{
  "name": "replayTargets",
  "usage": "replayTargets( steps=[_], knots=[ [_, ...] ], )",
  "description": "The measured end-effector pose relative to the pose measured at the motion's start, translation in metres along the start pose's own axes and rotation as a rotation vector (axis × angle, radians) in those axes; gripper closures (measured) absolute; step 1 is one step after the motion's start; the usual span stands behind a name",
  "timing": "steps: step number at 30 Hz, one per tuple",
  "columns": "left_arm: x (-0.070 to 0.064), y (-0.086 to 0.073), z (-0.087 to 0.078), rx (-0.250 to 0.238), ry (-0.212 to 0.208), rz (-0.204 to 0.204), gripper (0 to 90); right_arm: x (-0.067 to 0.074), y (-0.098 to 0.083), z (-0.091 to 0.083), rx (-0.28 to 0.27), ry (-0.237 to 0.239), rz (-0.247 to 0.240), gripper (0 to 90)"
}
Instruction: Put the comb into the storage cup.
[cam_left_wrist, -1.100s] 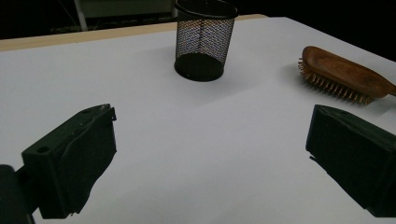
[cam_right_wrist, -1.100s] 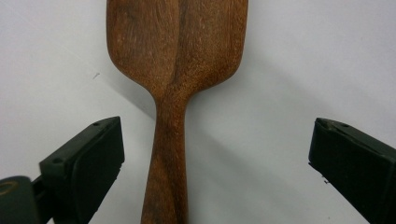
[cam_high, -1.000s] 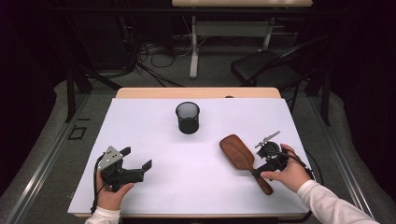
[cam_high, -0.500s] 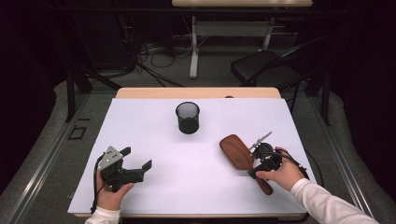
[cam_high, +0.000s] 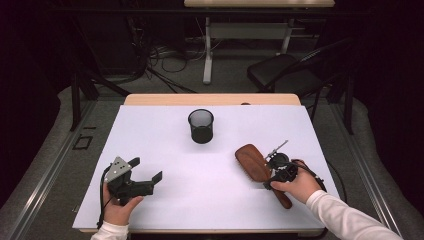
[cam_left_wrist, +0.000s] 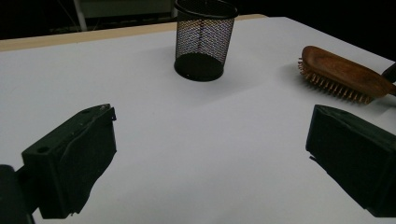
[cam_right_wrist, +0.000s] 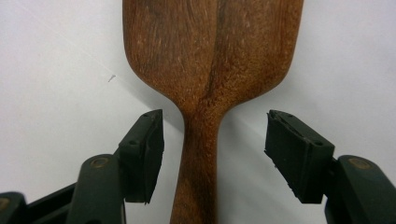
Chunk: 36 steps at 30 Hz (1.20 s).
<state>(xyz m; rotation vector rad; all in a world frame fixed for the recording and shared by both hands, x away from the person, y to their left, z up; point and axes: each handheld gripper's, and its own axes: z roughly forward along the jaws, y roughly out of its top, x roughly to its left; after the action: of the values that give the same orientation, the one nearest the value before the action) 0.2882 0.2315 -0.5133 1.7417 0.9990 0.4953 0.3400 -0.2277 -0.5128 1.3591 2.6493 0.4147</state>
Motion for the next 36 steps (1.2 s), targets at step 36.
replayTargets(
  steps=[36],
  knots=[
    [0.000, 0.000, 0.000, -0.001, 0.001, -0.001, 1.7, -0.001, 0.003, 0.013, 0.088, 0.057, 0.073, 67.9]
  ],
)
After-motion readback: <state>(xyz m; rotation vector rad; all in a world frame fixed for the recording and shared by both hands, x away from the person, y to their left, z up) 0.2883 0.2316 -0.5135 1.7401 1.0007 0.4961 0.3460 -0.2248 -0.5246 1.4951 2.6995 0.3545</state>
